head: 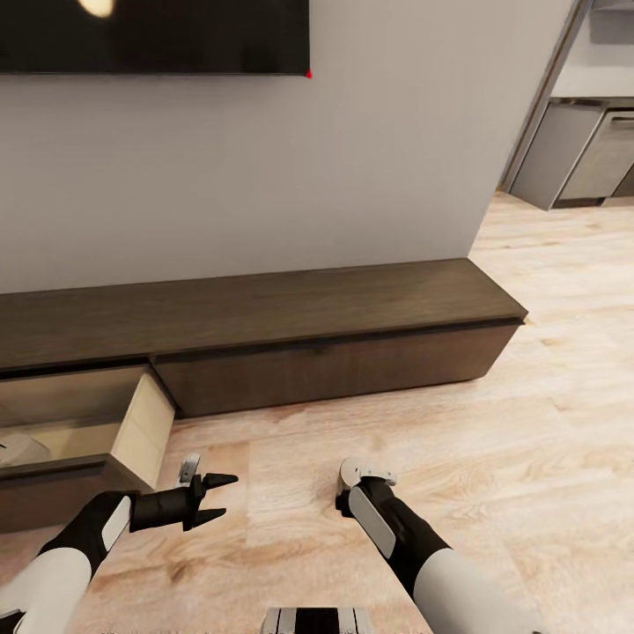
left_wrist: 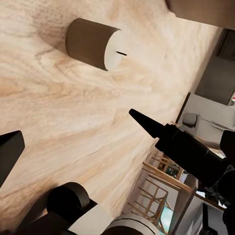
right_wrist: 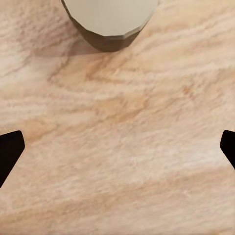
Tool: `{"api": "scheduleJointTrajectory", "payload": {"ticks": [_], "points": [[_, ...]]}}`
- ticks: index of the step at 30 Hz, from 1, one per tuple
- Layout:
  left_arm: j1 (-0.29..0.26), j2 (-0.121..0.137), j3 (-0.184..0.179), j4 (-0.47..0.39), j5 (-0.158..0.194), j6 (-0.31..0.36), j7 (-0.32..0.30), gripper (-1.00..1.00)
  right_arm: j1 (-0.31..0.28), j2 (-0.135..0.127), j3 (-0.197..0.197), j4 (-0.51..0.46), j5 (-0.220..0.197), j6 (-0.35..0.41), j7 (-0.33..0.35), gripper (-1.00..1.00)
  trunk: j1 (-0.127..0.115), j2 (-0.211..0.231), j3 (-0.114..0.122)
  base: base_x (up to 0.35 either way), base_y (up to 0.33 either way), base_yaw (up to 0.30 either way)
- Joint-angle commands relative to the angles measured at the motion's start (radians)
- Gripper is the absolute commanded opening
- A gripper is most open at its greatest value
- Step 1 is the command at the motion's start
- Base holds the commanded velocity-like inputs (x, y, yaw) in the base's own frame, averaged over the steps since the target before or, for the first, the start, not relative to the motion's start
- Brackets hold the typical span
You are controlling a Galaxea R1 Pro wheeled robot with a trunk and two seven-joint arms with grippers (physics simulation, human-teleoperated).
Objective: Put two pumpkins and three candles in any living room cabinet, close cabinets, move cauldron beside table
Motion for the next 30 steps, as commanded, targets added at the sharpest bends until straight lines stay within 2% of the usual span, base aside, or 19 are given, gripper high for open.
{"api": "scheduleJointTrajectory", "payload": {"ticks": [1,11,21,30], "points": [[0.0,0.0,0.0,0.0,0.0,0.0,0.0,1.0,0.0,0.0,0.0,0.0,0.0,0.0,0.0,1.0,0.0,0.0,-0.004,0.0,0.0,0.0],[0.0,0.002,0.0,0.0,0.0,0.0,-0.001,1.0,0.0,0.003,0.002,-0.001,0.001,-0.002,0.0,1.0,0.005,-0.003,-0.043,0.0,0.0,0.0],[0.0,0.002,0.001,0.0,0.0,0.0,-0.001,1.0,0.001,0.006,0.002,-0.001,0.001,-0.002,0.0,1.0,0.005,-0.003,-0.043,0.012,0.0,0.0],[0.001,0.002,-0.001,0.0,0.0,-0.001,0.0,1.0,0.001,0.009,0.002,-0.001,0.002,-0.002,0.0,1.0,0.005,-0.003,-0.043,0.275,-0.007,0.0]]}}
